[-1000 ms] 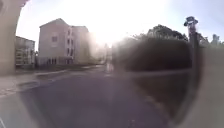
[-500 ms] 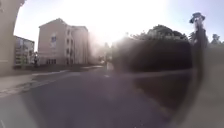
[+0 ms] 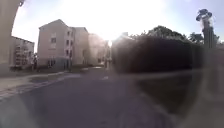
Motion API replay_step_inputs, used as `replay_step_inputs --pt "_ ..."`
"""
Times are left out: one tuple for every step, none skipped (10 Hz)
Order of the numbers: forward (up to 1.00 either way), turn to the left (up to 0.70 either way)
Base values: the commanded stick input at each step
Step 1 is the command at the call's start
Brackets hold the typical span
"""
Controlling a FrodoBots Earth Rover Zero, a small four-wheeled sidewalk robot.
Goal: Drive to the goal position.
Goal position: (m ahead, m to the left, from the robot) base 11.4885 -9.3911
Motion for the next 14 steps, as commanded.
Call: replay_step_inputs --pt "0.44 0.04" --pt "0.44 0.05" --pt "0.44 0.06" --pt "0.44 0.03" --pt "0.44 0.02" --pt "0.44 0.02" --pt "0.44 0.02" --pt "0.44 0.02" --pt "0.44 0.02" --pt "0.44 0.02" --pt "0.44 0.02" --pt "0.44 0.02" --pt "0.44 0.02" --pt "0.44 0.02"
